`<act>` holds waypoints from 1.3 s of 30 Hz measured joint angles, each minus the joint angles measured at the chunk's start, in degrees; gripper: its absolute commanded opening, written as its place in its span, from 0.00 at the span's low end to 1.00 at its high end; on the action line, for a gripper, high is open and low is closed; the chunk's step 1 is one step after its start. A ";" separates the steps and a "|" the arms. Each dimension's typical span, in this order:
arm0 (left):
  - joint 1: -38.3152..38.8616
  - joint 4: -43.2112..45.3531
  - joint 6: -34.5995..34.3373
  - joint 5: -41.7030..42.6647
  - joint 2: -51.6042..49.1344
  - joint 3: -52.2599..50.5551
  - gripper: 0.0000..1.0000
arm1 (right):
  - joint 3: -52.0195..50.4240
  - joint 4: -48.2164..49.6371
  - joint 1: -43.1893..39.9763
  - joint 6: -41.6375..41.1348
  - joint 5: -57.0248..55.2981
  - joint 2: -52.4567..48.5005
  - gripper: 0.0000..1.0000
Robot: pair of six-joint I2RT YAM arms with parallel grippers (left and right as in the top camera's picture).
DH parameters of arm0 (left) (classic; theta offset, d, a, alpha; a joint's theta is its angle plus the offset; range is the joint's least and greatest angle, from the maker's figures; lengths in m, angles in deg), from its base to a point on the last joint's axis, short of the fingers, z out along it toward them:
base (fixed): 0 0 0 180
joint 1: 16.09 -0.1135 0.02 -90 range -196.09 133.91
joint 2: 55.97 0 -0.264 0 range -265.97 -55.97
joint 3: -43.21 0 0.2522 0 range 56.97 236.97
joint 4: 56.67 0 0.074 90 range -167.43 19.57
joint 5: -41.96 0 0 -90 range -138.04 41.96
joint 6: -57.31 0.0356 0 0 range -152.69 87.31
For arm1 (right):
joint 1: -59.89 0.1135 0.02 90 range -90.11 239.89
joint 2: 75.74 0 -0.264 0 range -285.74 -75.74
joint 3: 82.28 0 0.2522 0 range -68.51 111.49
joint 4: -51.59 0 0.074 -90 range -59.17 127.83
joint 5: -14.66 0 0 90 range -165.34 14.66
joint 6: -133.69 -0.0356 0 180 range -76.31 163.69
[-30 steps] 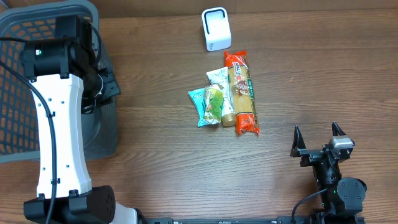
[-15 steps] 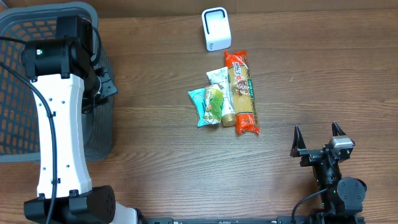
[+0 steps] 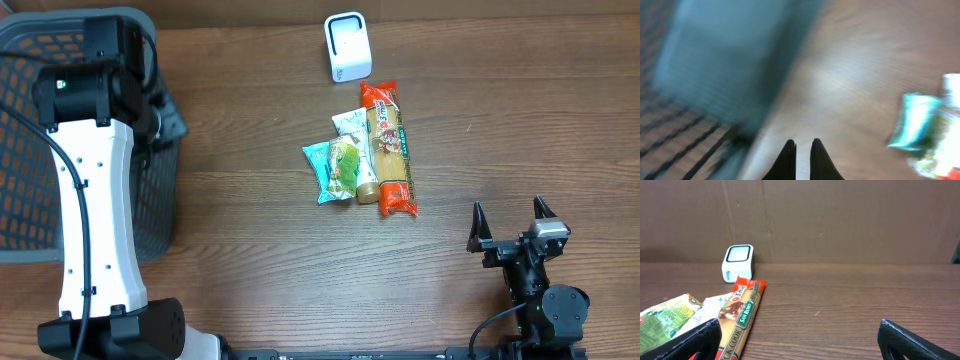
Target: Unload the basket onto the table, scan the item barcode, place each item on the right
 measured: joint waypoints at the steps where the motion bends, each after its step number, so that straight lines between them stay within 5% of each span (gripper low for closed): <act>1: 0.00 1.73 1.18 1.84 0.00 -0.02 0.04 | 0.00 -0.04 0.00 -0.02 0.00 0.00 1.00; 10: 0.33 12.24 5.25 3.39 -1.55 -0.04 0.04 | 0.00 -0.02 0.00 -0.04 0.02 0.00 1.00; 19: 0.33 13.70 5.73 -6.75 -7.87 -0.07 0.04 | 0.00 -0.02 0.00 -0.02 0.00 0.00 1.00; 39: -0.09 10.54 3.45 -7.10 -7.37 0.70 0.11 | 0.00 -0.02 0.00 -0.02 0.00 0.00 1.00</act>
